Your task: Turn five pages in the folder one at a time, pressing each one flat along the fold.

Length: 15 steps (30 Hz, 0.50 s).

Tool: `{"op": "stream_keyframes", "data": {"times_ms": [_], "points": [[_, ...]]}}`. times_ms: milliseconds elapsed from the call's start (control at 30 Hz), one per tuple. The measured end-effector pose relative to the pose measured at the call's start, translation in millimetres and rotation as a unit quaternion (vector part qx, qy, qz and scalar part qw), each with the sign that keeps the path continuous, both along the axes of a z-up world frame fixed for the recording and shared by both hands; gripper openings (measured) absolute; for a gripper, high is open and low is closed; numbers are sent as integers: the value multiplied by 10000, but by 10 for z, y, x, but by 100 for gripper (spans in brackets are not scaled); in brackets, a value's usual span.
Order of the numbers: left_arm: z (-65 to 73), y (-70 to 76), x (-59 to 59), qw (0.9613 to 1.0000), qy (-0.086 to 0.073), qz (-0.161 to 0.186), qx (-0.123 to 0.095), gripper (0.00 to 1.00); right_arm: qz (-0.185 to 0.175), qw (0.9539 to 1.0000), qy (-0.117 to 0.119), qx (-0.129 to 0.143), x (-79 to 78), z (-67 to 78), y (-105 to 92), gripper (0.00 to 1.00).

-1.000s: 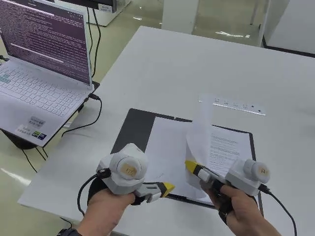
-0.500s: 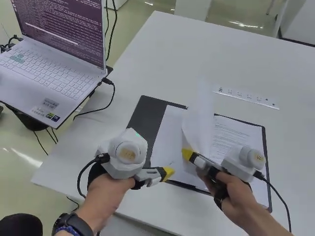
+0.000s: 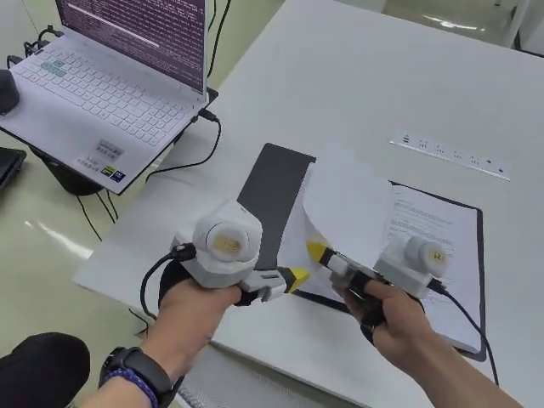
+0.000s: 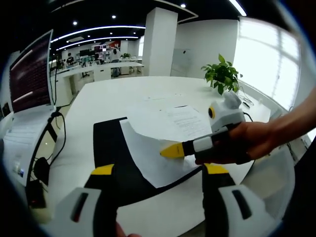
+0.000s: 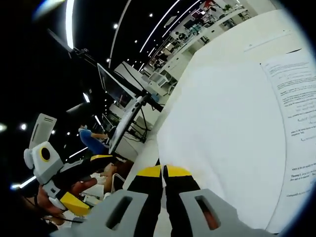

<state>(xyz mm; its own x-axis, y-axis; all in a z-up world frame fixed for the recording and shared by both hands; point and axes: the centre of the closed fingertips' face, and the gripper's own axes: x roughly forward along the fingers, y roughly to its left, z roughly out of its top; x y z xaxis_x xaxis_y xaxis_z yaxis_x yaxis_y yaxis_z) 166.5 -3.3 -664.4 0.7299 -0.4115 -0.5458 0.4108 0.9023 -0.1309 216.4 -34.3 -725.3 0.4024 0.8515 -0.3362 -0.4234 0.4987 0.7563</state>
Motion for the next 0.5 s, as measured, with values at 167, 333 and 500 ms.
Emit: {"op": "stream_keyframes", "data": {"times_ms": [167,333,500], "points": [[-22,4,3,10000,41,25,-13,70,-29,9999,155,-32,42,-139,40,0],[-47,-1,7,9999,87,34,-39,70,-54,9994,315,-100,28,-256,84,0],[-6,-19,56,9999,67,50,-79,70,-119,9989,445,-113,82,-368,106,0]]}}
